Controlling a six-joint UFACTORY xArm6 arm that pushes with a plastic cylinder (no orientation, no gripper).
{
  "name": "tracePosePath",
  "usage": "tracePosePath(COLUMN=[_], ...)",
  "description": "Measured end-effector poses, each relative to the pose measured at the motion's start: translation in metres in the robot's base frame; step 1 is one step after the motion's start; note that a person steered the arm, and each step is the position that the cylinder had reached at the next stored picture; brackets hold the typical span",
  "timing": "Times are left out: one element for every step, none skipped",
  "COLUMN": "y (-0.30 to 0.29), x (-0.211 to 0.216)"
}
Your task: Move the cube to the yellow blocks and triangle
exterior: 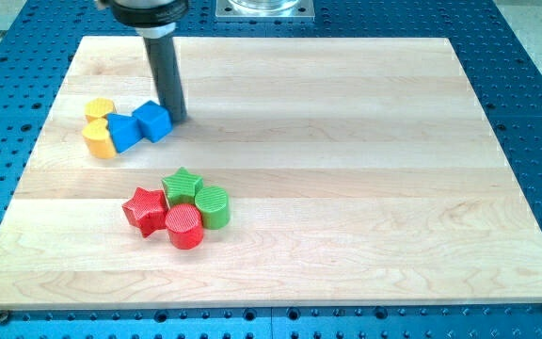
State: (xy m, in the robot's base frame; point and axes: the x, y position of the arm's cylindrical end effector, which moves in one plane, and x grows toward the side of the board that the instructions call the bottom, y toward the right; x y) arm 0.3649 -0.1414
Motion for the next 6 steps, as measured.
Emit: tracePosePath(y=[-0.016, 0.043, 0.021, -0.011, -0.025, -0.025], x=[0.000, 0.014, 0.023, 0.023, 0.023, 0.023])
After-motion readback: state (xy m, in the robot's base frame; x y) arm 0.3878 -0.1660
